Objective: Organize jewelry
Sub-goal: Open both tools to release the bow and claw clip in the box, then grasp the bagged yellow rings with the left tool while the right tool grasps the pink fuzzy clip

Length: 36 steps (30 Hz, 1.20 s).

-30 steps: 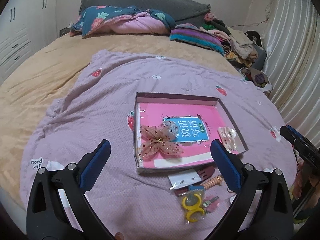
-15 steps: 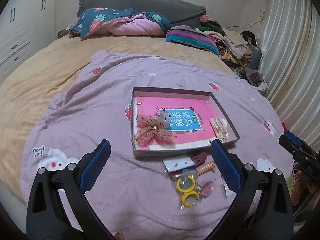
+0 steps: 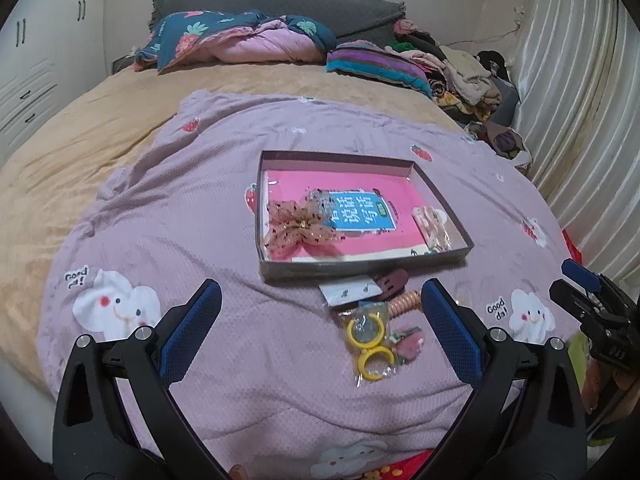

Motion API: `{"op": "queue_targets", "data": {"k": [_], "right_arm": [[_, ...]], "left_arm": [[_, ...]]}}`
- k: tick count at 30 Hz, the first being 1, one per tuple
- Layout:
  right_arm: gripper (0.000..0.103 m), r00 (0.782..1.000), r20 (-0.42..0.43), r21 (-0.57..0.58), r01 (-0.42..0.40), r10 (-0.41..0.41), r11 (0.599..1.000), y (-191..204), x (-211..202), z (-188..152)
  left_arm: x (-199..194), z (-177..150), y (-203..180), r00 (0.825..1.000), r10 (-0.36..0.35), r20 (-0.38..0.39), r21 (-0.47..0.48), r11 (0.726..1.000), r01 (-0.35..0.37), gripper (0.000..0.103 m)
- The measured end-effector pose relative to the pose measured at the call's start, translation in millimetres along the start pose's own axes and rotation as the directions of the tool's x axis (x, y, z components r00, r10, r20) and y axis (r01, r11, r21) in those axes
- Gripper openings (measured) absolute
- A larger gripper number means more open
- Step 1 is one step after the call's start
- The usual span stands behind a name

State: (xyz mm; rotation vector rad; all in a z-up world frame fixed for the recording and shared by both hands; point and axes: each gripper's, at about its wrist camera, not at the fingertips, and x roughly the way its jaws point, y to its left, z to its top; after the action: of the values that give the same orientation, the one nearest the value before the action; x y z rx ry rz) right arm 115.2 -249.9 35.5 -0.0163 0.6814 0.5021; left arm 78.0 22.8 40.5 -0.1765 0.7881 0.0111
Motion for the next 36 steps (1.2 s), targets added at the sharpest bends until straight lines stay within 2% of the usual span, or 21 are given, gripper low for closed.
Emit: {"op": "queue_targets", "data": {"k": [13, 22, 27, 31, 36], "right_arm": [[0.085, 0.996, -0.082, -0.071, -0.023, 0.017, 0.997, 18, 15, -25], [0.085, 0.99, -0.141, -0.12, -0.046, 0.029, 0.992, 32, 34, -40], [0.085, 0.985, -0.171, -0.136, -0.042, 0.018, 0.99, 33, 45, -47], [0.085, 0.982, -0.191, -0.134, -0.037, 0.01, 0.99, 30, 51, -52], [0.085, 0.978, -0.207, -0.134, -0.038, 0.009, 0.99, 26, 58, -55]], "left_arm": [[22, -29, 1, 0.994, -0.04, -0.099, -0.012, 0.999, 0.039, 0.093], [52, -49, 2, 0.977, -0.091, -0.195, -0.05, 0.995, 0.083, 0.093], [66, -55, -4, 0.961, -0.14, -0.238, -0.059, 0.99, 0.129, 0.078], [83, -60, -8, 0.943, -0.174, -0.284, -0.085, 0.984, 0.156, 0.062], [99, -62, -10, 0.924, -0.217, -0.314, -0.128, 0.974, 0.185, 0.06]]}}
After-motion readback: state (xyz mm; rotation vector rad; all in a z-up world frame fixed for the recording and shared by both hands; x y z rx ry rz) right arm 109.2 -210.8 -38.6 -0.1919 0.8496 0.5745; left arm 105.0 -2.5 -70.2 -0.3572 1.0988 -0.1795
